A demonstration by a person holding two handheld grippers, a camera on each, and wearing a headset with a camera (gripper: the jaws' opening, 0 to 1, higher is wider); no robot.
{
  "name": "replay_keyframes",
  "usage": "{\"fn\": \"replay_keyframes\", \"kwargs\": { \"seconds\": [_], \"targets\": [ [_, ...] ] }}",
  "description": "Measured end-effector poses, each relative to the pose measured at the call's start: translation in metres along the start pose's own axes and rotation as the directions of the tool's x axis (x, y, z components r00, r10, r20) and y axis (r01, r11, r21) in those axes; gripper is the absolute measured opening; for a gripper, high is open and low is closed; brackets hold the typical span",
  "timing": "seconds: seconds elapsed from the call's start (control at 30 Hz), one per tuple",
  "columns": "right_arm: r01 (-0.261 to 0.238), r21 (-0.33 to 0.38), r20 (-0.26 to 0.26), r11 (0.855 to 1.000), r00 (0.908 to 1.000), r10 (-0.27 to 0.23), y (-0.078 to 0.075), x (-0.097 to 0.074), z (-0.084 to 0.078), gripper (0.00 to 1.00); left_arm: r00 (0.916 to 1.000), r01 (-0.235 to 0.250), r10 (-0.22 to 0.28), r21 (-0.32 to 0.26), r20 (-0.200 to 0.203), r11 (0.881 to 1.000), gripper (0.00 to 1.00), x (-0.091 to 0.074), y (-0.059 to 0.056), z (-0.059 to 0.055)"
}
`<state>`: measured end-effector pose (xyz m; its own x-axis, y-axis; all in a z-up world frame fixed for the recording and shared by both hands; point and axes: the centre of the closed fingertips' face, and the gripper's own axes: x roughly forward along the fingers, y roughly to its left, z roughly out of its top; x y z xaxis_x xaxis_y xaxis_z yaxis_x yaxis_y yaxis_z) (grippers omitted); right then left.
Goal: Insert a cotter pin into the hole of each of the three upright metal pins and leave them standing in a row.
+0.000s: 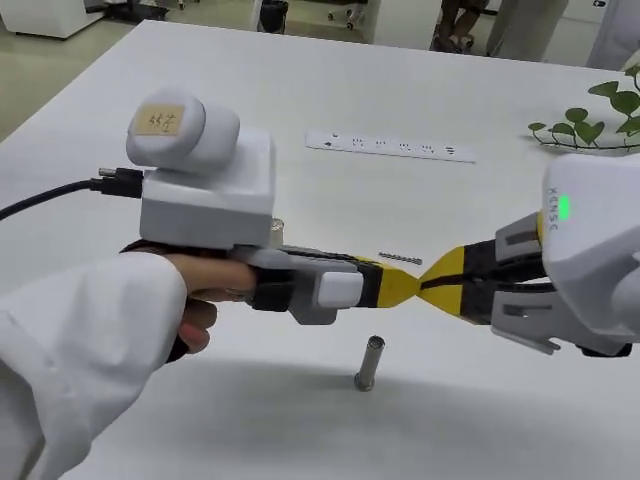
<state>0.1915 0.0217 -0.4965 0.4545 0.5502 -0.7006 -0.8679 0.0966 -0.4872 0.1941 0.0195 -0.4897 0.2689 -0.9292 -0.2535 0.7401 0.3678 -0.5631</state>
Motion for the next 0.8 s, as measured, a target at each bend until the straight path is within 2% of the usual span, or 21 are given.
{"fn": "replay_keyframes", "kwargs": {
  "seconds": [0.23,0.47,0.6,0.63,0.67,0.8],
  "targets": [
    [-0.002,-0.011,0.003,1.000,1.0000,0.002,0.0015,-0.0002,0.0026,0.00,1.0000,-0.001,0.001,0.008,-0.005,1.000,0.00,0.0002,0.0000,-0.0006],
    [-0.002,-0.010,0.006,1.000,1.0000,0.003,0.0040,-0.0008,0.0034,0.00,0.9996,0.001,0.000,0.027,-0.029,1.000,0.00,-0.0007,-0.0018,-0.0035],
    [0.004,-0.018,0.015,1.000,0.9999,-0.004,0.0048,-0.0024,0.0057,0.00,0.9995,0.002,-0.003,-0.005,-0.032,1.000,0.00,-0.0030,-0.0026,-0.0033],
    [0.003,-0.017,0.015,1.000,0.9999,-0.003,0.0052,-0.0026,0.0060,0.00,0.9994,0.002,-0.001,0.016,-0.035,1.000,0.00,-0.0035,-0.0036,-0.0036],
    [0.005,-0.019,0.016,1.000,0.9999,-0.005,0.0053,-0.0028,0.0064,0.00,0.9993,-0.003,0.005,0.063,-0.038,0.998,0.00,-0.0040,-0.0038,-0.0032],
    [0.001,-0.016,0.017,1.000,0.9998,-0.001,0.0071,-0.0027,0.0070,0.00,0.9983,-0.011,0.015,0.061,-0.056,0.998,0.00,-0.0046,-0.0054,-0.0049]
  ]
}}
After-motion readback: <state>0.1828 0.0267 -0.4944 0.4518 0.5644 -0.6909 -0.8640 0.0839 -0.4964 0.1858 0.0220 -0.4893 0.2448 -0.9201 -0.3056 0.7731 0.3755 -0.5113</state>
